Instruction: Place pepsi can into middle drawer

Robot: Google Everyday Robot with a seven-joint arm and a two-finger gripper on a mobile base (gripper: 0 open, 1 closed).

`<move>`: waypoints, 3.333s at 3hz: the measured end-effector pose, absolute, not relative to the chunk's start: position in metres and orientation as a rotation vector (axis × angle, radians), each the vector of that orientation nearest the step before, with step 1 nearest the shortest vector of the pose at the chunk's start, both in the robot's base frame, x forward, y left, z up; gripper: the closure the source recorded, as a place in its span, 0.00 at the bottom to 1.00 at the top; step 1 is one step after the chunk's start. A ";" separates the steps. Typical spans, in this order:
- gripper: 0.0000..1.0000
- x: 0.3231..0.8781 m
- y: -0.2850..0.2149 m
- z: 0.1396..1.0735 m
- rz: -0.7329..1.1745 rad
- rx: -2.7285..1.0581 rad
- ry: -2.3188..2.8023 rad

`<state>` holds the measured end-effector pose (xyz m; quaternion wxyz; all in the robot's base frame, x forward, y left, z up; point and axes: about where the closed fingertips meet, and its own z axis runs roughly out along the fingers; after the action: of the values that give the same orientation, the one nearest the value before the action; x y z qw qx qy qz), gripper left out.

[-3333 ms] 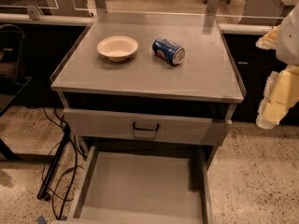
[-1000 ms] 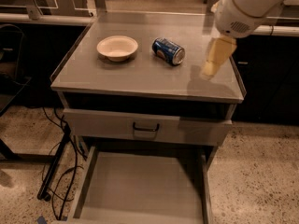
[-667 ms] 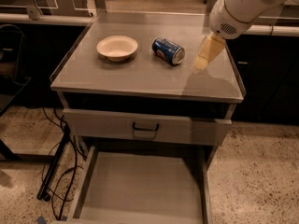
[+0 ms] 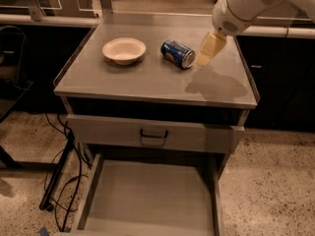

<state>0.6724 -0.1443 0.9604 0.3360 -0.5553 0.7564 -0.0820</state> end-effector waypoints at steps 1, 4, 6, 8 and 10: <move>0.00 0.713 -0.143 0.954 -0.129 -1.322 1.964; 0.00 0.755 -0.132 0.919 0.058 -1.129 2.036; 0.00 0.783 -0.113 0.880 0.127 -1.084 2.107; 0.00 0.777 -0.096 0.843 0.215 -1.071 2.172; 0.18 0.777 -0.096 0.843 0.215 -1.071 2.172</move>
Offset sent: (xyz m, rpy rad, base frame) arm 0.0931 -0.0079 -0.0270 0.4773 0.0298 -0.2302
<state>0.7774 -0.0964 0.8430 0.3479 -0.4130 0.8375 0.0831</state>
